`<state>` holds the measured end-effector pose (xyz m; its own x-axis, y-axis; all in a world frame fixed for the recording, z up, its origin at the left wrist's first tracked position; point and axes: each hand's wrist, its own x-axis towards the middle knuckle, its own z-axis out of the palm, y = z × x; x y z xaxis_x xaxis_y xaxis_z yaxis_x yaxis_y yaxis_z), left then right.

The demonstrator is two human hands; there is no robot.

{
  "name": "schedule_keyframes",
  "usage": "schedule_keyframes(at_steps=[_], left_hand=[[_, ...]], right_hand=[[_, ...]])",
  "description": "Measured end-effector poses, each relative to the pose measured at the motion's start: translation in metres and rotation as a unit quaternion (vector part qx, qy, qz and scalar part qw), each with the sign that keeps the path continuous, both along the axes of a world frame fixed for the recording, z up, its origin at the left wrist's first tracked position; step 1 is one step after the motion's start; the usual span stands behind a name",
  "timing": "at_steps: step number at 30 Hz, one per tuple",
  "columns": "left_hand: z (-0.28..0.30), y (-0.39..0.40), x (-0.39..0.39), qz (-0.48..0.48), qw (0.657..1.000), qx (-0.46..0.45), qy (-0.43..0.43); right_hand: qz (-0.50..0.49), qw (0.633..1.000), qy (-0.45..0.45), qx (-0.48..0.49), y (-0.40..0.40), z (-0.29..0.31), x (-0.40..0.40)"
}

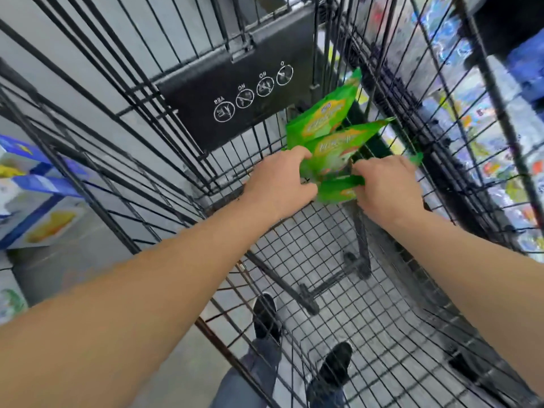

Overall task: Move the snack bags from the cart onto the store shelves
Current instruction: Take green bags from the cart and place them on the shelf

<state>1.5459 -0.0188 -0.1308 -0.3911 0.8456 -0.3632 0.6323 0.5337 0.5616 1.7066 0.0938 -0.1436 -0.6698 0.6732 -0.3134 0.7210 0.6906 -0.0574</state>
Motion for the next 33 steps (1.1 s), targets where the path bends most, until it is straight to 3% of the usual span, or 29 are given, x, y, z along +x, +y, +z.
schedule_keyframes(at_steps=[4, 14, 16, 19, 21, 24, 25, 28, 29, 33], left_hand=[[-0.002, -0.005, 0.007, -0.040, 0.998, -0.030, -0.033], [-0.004, -0.014, 0.033, -0.129, 0.965, -0.099, -0.207], [-0.009, -0.014, 0.033, -0.082, 0.958, -0.083, -0.262], [-0.014, -0.013, 0.030, 0.035, 0.922, -0.066, -0.381], [-0.013, -0.012, 0.027, 0.093, 0.906, -0.067, -0.408], [-0.006, -0.010, 0.021, 0.177, 0.860, -0.064, -0.475], [-0.003, -0.010, 0.018, 0.202, 0.839, -0.059, -0.501], [0.001, -0.008, 0.014, 0.259, 0.780, -0.041, -0.568], [0.001, -0.008, 0.014, 0.271, 0.763, -0.037, -0.586], [0.004, -0.010, 0.019, 0.284, 0.735, -0.020, -0.615]], right_hand=[[0.007, 1.000, 0.011, -0.001, -0.009, 0.007, 0.022], [-0.024, 0.976, 0.202, -0.078, -0.044, 0.039, 0.037], [-0.076, 0.964, 0.240, -0.089, -0.046, 0.045, 0.036], [-0.166, 0.947, 0.264, -0.077, -0.041, 0.046, 0.036], [-0.231, 0.935, 0.266, -0.041, -0.037, 0.045, 0.037], [-0.360, 0.871, 0.327, -0.072, -0.035, 0.046, 0.041], [-0.413, 0.834, 0.346, -0.122, -0.035, 0.047, 0.041], [-0.512, 0.678, 0.384, -0.363, -0.038, 0.038, 0.044], [-0.508, 0.669, 0.377, -0.391, -0.042, 0.034, 0.047], [-0.462, 0.746, 0.334, -0.343, -0.050, 0.022, 0.066]])
